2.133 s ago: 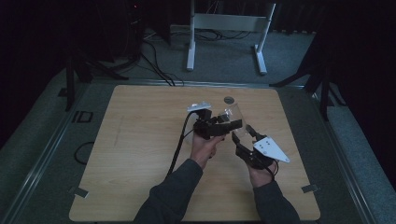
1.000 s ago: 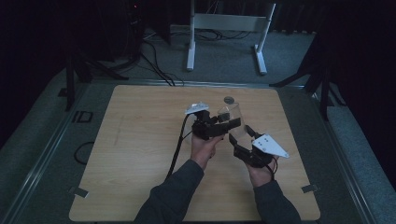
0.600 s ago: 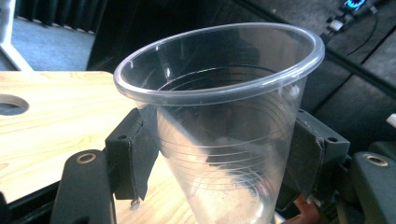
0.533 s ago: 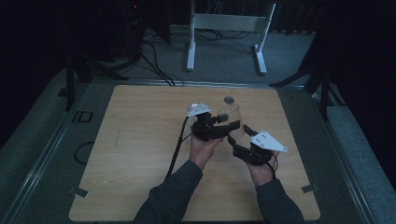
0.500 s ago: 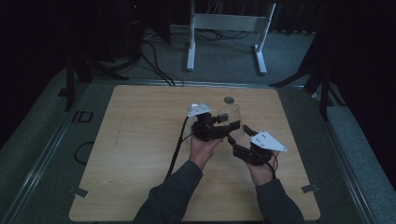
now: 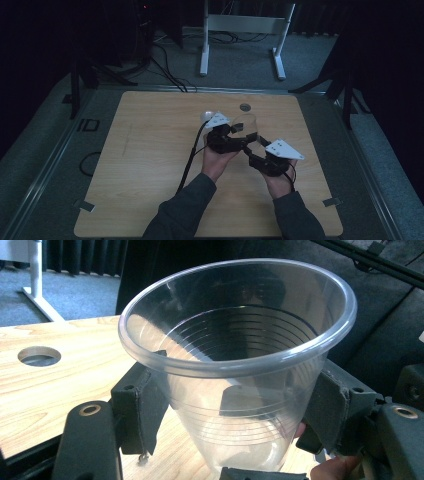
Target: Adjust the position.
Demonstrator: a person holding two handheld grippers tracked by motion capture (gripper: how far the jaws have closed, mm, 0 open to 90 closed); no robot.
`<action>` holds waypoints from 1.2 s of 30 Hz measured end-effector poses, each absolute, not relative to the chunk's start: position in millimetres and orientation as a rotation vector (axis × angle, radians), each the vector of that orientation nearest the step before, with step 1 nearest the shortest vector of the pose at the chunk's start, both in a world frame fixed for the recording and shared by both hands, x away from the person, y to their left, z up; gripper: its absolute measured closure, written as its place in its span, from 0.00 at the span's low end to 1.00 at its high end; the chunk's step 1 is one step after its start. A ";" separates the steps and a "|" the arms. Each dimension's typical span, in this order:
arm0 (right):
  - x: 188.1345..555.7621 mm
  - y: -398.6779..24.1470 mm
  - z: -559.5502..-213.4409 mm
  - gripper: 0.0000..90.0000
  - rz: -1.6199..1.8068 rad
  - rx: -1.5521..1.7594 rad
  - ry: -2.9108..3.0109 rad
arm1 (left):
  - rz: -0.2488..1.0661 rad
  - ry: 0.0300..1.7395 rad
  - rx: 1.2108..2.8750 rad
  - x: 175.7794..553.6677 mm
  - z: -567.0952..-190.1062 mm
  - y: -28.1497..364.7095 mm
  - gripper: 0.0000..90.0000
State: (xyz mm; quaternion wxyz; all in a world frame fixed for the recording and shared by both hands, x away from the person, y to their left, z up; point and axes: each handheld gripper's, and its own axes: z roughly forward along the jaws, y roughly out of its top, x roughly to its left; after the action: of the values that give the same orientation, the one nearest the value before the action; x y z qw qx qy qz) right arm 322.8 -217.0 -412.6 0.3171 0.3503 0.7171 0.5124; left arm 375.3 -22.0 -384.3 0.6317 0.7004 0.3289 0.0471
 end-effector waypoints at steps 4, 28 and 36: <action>322.4 -216.7 -412.9 0.46 1.354 0.921 1.881 | 0.105 0.760 1.589 374.8 -384.6 -21.7 0.31; 321.5 -217.6 -418.5 0.46 1.432 0.927 1.875 | 0.082 0.759 1.506 373.1 -381.0 -18.6 0.27; 322.2 -217.5 -419.7 0.45 1.435 0.922 1.893 | 0.139 0.737 1.536 369.6 -379.7 -19.2 0.31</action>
State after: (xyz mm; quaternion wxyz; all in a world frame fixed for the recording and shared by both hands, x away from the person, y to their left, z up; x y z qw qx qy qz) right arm 322.2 -217.5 -419.7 0.2925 0.3459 0.7103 0.5387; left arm 369.6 -19.2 -379.7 0.6565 0.6779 0.3251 0.0612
